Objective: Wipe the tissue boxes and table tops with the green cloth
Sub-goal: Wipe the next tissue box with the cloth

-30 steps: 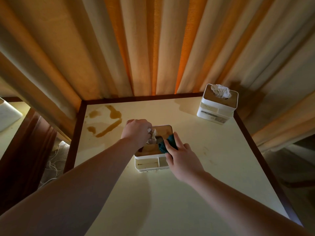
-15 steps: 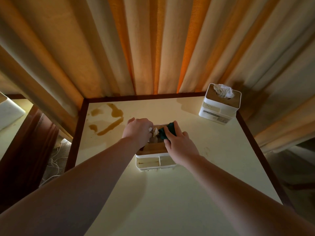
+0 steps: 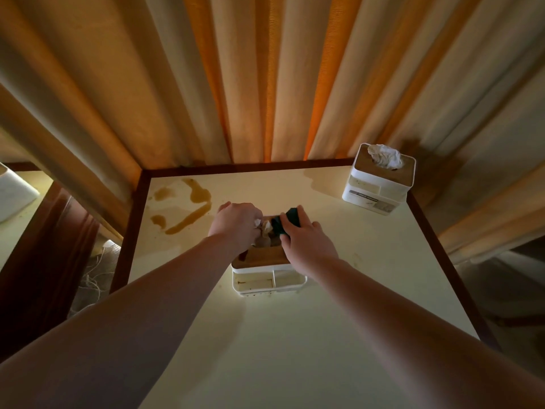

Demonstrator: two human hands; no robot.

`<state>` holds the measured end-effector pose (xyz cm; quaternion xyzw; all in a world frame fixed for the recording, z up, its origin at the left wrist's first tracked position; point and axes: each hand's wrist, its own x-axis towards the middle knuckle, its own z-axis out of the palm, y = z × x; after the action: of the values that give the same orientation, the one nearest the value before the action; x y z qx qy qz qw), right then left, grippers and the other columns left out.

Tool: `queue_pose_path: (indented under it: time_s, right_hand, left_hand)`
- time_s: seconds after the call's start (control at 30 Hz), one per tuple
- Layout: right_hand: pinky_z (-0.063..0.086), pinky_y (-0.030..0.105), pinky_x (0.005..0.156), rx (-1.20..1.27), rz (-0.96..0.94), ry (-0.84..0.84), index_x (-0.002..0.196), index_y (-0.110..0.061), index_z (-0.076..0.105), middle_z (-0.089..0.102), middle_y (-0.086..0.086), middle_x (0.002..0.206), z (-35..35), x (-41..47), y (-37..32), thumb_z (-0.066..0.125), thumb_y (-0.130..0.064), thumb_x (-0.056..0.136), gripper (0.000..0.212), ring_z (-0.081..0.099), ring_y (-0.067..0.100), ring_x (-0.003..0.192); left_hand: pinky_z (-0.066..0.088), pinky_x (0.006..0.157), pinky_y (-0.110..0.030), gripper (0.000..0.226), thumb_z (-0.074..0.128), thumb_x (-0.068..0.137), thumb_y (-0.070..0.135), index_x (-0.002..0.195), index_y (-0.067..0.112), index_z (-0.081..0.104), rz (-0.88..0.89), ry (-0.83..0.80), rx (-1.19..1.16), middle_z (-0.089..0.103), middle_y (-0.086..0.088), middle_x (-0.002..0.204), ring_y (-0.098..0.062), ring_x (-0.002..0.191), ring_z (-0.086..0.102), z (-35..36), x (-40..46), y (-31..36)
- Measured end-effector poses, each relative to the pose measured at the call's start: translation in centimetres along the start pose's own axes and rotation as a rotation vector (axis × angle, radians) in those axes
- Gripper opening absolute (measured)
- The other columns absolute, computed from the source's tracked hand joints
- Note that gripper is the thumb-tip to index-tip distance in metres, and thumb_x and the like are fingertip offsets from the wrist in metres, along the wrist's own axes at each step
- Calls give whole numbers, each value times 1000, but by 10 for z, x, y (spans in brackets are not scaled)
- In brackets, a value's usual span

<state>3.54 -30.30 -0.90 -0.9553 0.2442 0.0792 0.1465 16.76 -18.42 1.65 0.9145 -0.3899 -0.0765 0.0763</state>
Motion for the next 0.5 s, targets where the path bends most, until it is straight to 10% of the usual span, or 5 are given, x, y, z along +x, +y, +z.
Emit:
queue_pose_path:
  time_s: [0.37,0.5]
  right_hand:
    - [50,40,105,225,71,155,158,-33,40,27,0,166,6,-25,28,34,-41,110,49,46,26,129]
    - [49,37,104,297,92,197,157,-27,43,32,-1,164,10,-43,39,37,-40,111,49,47,25,128]
  left_hand:
    - [56,86,-39,14,76,87,28,101,29,76,187,-112,91,69,5,104,-20,98,63,-15,19,16]
    - [54,85,-39,42,76,87,25,126,31,61,297,-273,113,62,5,115,-20,105,58,-15,37,32]
